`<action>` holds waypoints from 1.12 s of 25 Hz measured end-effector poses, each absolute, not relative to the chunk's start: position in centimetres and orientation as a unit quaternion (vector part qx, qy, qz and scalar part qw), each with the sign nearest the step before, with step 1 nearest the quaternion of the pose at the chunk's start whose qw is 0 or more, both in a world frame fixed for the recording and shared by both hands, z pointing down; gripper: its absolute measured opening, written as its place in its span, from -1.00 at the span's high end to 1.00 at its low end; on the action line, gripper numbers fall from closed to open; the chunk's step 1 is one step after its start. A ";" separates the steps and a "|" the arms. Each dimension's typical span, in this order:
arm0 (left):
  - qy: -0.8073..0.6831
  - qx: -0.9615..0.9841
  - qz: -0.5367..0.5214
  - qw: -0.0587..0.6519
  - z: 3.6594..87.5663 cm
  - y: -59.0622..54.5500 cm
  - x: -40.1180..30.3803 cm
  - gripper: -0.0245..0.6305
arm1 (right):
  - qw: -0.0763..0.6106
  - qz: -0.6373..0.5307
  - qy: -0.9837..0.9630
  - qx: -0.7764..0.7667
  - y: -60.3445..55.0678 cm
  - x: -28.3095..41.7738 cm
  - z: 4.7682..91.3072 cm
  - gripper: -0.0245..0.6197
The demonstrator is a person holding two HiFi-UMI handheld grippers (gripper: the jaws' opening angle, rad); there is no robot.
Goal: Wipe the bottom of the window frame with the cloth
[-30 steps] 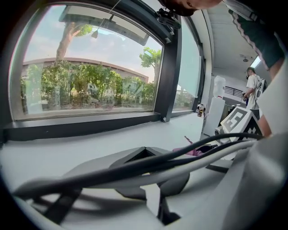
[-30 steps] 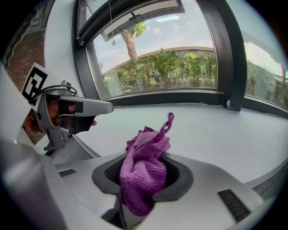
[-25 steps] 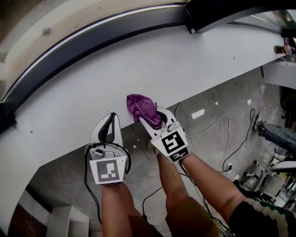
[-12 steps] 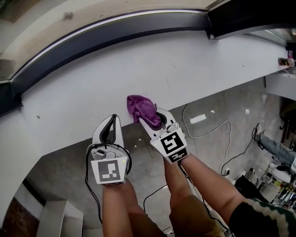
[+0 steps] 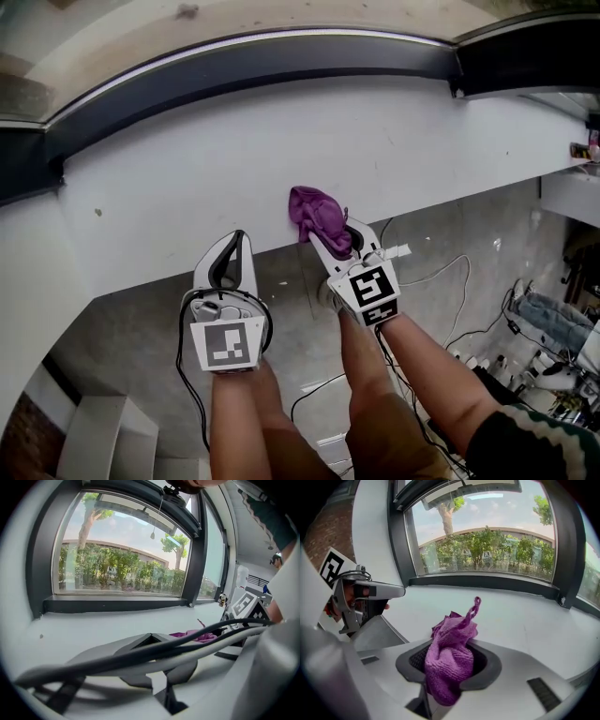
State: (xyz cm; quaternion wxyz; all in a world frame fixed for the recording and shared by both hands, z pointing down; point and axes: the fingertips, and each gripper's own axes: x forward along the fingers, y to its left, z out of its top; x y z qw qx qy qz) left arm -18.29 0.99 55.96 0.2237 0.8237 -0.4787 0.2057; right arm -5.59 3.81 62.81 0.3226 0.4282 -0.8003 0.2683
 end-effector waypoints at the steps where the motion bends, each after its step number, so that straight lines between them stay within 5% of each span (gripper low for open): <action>1: -0.479 0.823 0.206 0.225 56.0 1.0 -18.6 0.91 | 0.323 0.269 -0.801 0.426 3.8 -6.0 62.8 0.46; 28: -0.558 0.770 0.200 0.238 55.5 3.5 -34.6 0.91 | 0.362 0.242 -0.835 0.338 4.6 -24.6 62.4 0.46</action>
